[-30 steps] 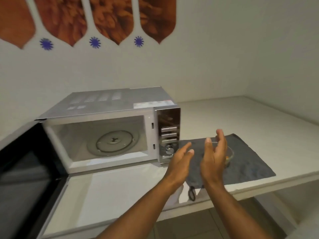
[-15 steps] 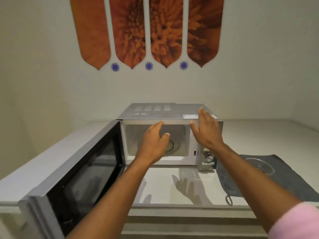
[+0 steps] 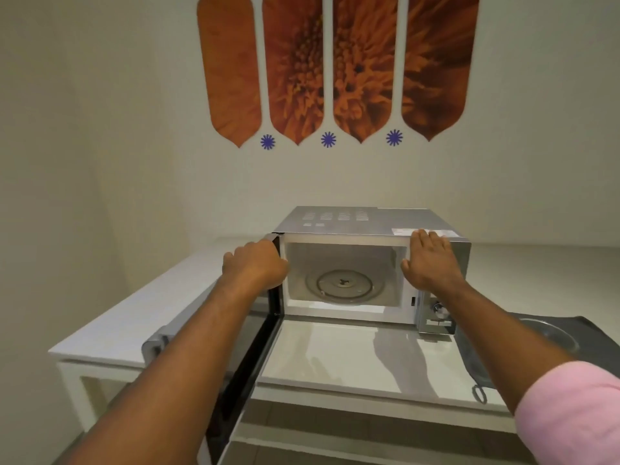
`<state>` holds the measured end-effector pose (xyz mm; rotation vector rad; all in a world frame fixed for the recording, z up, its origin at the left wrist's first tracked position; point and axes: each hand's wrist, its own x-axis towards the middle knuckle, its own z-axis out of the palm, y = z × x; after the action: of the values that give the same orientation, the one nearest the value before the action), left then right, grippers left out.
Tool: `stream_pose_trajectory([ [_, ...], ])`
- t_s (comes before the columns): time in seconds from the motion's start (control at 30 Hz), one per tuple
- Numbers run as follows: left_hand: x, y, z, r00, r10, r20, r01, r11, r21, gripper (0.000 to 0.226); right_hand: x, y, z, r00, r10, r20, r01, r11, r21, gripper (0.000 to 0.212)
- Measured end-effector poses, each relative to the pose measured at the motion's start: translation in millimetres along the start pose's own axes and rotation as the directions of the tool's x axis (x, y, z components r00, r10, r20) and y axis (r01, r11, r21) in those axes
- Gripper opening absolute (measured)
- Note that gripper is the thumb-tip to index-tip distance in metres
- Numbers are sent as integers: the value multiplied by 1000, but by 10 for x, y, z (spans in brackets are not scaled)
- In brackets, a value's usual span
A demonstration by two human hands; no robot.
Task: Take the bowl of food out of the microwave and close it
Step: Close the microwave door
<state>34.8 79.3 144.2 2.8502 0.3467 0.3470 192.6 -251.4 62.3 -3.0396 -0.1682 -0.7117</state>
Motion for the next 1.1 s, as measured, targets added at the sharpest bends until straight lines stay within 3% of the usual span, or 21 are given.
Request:
stream_pose_trajectory([
  [0.1, 15, -102, -29, 997, -6, 81, 2, 999, 50, 8, -7, 10, -24, 1000, -10, 9, 10, 1000, 2, 74],
  [0.33, 133, -80, -355, 960, 87, 267, -129, 981, 142, 14, 9, 12, -46, 1000, -7, 11, 7, 1000, 26, 69],
  [0.47, 186, 3, -384, 923, 159, 350, -235, 954, 187, 5, 22, 38, -43, 1000, -11, 9, 11, 1000, 29, 69],
  [0.53, 211, 40, -348, 910, 198, 364, -281, 940, 192, 17, 25, 56, -46, 1000, -17, 6, 17, 999, 36, 69],
  [0.67, 257, 153, -229, 899, 246, 363, -322, 932, 165, 16, 50, 69, -88, 1000, -14, 21, 13, 999, 50, 69],
  [0.77, 249, 250, -155, 883, 317, 345, -368, 925, 90, 33, 70, 82, -162, 999, -31, 23, 30, 998, 59, 69],
  [0.97, 300, 476, 45, 844, 383, 376, -416, 910, 6, 51, 179, 113, -351, 998, 17, 63, -27, 987, 156, 53],
  [1.1, 392, 647, 180, 837, 416, 354, -440, 898, -14, 47, 282, 109, -510, 977, 43, 210, -89, 972, 216, 82],
])
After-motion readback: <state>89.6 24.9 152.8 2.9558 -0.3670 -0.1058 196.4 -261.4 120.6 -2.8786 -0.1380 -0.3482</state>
